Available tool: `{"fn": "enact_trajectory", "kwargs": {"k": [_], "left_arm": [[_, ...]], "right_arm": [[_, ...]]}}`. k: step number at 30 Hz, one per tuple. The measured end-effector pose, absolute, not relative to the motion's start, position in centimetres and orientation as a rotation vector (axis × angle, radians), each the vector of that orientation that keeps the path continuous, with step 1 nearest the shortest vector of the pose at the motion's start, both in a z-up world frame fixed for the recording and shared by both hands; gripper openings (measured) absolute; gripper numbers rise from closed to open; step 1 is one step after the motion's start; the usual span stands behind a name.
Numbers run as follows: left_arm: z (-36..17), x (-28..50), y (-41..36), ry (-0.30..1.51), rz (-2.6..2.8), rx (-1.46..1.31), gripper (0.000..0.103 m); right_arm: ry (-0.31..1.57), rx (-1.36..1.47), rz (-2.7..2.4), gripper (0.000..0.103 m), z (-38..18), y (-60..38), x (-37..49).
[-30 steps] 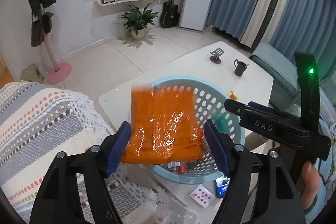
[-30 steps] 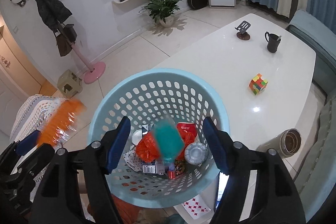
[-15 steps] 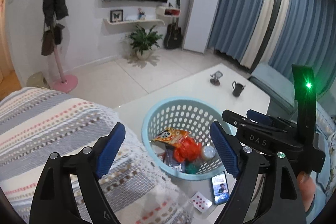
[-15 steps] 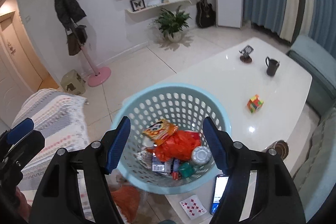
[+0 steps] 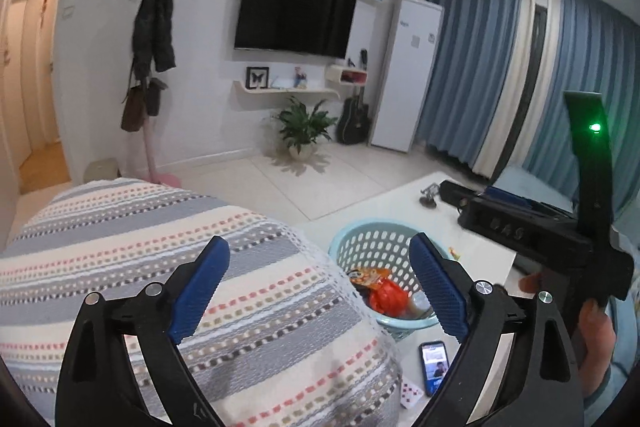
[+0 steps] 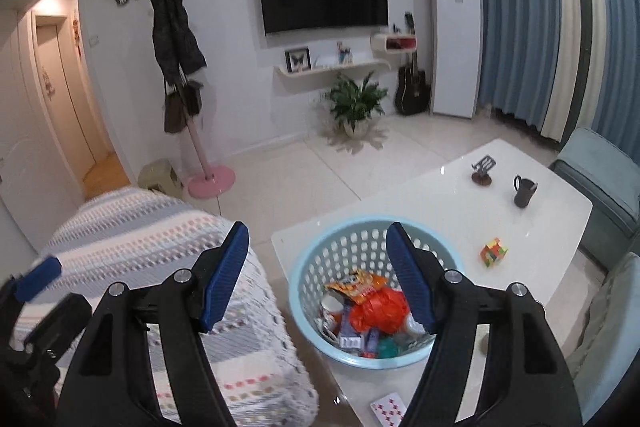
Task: Collect trash
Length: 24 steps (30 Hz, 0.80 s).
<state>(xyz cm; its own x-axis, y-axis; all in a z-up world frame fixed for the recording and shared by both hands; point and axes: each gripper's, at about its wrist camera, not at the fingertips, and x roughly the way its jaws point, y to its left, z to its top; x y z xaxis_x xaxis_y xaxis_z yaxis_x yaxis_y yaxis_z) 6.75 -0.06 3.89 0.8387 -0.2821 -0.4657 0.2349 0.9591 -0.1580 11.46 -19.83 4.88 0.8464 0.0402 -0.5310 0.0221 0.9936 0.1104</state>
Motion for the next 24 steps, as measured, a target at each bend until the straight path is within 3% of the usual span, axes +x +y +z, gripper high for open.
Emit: {"fn": "enact_trajectory", "kwargs": {"k": [5,13,24], "left_arm": [[3.5,5.1,1.5,0.465,-0.197,-0.083,0.092],[-0.6,4.8,3.2,0.437,-0.052,-0.057,0.093],[-1.3,4.8,4.8,0.459,-0.014,-0.092,0.094]], "right_arm": [[0.514,0.101,-0.003,0.071,5.5,-18.3,9.8],[0.517,0.062,0.002,0.071,1.6,-16.1,9.1],[0.499,0.014,-0.006,0.071,-0.5,-13.7,8.7]]}}
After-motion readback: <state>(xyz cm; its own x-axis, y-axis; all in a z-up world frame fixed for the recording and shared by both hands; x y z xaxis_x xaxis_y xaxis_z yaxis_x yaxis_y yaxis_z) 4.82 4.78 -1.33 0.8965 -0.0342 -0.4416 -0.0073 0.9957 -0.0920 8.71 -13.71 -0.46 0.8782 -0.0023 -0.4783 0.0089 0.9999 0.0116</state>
